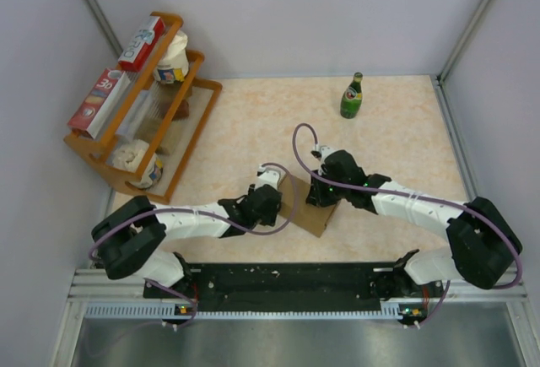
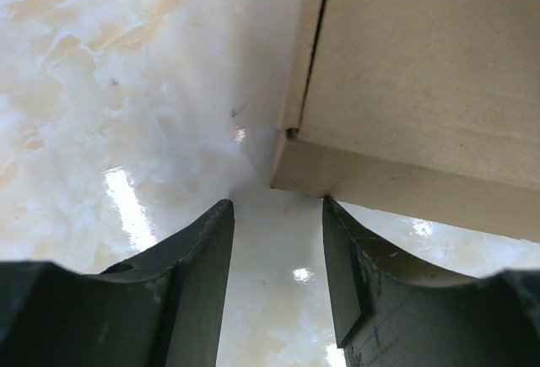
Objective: Fold the paper box
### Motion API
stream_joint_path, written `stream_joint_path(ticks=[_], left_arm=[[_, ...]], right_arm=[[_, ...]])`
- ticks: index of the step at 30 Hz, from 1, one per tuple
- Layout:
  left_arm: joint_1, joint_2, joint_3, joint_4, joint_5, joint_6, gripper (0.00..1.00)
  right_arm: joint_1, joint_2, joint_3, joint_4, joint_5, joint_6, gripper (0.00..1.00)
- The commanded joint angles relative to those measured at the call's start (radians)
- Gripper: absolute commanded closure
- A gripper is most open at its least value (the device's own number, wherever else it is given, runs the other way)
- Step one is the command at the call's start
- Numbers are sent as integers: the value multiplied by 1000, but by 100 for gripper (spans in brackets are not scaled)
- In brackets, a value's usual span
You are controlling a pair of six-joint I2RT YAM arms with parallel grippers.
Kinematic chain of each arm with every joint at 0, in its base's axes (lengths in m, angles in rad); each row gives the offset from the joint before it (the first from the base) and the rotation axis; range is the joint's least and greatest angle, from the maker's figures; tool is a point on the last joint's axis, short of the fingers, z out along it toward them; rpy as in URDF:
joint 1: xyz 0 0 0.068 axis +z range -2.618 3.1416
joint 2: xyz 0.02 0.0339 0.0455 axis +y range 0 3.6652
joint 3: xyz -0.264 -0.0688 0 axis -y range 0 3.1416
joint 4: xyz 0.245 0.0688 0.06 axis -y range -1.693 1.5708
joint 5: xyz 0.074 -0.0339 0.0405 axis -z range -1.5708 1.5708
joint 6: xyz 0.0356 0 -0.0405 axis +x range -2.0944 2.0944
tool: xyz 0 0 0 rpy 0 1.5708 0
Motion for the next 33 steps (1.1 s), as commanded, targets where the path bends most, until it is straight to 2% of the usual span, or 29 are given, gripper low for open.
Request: stream_joint_path(ticks=[1,7,11,13,17,21,22,25,33], left_arm=[[0,-33,28,-59,-80,-45,49],[0,-163,-7,-105,-82,-71,49],[-6,-234,-16,-113,-11,-114,50],[-28,-255,-26,-82,32,-128,58],[-110,-237,-1,-73,23,-175,68],[-166,-161,25,-51,44,-208,97],[-175,-142,32,-42,53,-214,100],[-189,-82,66,-30,73,-219,100],[-192,20,138,21,125,-200,100]], right_arm=[[9,-69,44,-12,-27,-9,89],[2,-221,42,-78,145,-42,87],[-14,-196,97,-232,326,-81,87],[-37,-158,119,-291,361,-82,87],[-92,-54,147,-331,383,-75,88],[-93,27,171,-328,404,-93,89],[-93,38,173,-325,407,-99,89],[-93,69,176,-320,415,-108,89],[-90,75,131,-320,309,-96,89]])
